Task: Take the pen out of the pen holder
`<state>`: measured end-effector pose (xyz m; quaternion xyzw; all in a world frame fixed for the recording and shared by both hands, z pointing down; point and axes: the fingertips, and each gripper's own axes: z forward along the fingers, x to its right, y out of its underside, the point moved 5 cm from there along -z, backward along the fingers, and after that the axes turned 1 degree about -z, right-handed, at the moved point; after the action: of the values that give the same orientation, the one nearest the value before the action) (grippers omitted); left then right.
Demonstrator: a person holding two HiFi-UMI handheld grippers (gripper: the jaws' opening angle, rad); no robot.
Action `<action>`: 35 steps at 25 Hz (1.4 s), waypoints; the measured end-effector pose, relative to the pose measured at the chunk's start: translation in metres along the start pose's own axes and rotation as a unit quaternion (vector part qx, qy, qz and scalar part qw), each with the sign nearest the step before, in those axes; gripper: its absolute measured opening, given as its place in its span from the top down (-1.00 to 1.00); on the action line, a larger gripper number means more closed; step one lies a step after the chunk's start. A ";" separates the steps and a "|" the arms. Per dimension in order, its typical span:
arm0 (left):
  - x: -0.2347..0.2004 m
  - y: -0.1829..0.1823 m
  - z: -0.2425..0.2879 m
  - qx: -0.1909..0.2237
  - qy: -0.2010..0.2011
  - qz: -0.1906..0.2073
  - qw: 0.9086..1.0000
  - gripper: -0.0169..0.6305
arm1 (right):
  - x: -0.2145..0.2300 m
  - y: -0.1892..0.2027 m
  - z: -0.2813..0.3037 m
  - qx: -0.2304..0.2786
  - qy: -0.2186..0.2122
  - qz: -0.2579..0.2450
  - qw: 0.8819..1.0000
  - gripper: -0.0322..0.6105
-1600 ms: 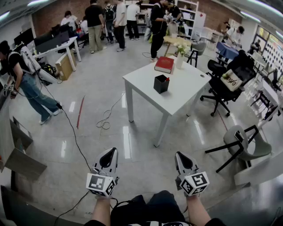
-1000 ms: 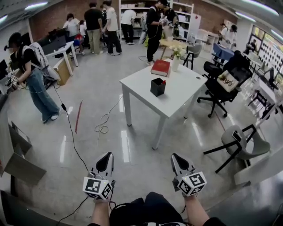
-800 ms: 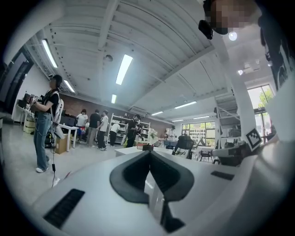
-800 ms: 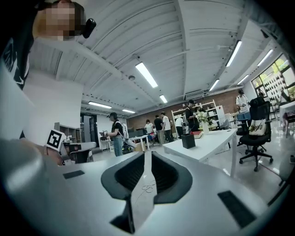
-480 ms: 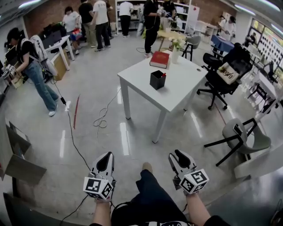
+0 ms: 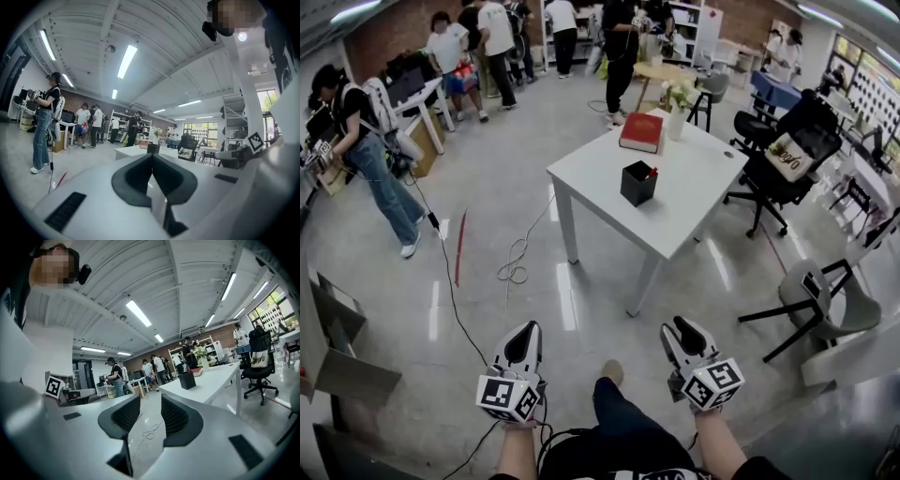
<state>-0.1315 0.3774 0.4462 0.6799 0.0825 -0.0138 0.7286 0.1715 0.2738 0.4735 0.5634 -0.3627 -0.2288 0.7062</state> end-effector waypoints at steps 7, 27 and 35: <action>-0.022 -0.015 0.067 -0.001 0.006 -0.003 1.000 0.94 | 0.034 -0.019 0.054 -0.001 0.002 0.009 1.000 0.43; -0.054 -0.044 0.251 0.000 0.034 0.006 0.999 0.94 | 0.140 -0.063 0.176 0.007 0.006 0.026 1.000 0.43; -0.041 -0.045 0.294 -0.004 0.054 -0.003 0.999 0.94 | 0.165 -0.077 0.183 0.012 0.010 0.025 1.000 0.43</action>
<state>-0.1484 0.0787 0.4260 0.6767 0.1237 0.0208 0.7255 0.1412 0.0181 0.4603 0.5648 -0.3723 -0.2010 0.7085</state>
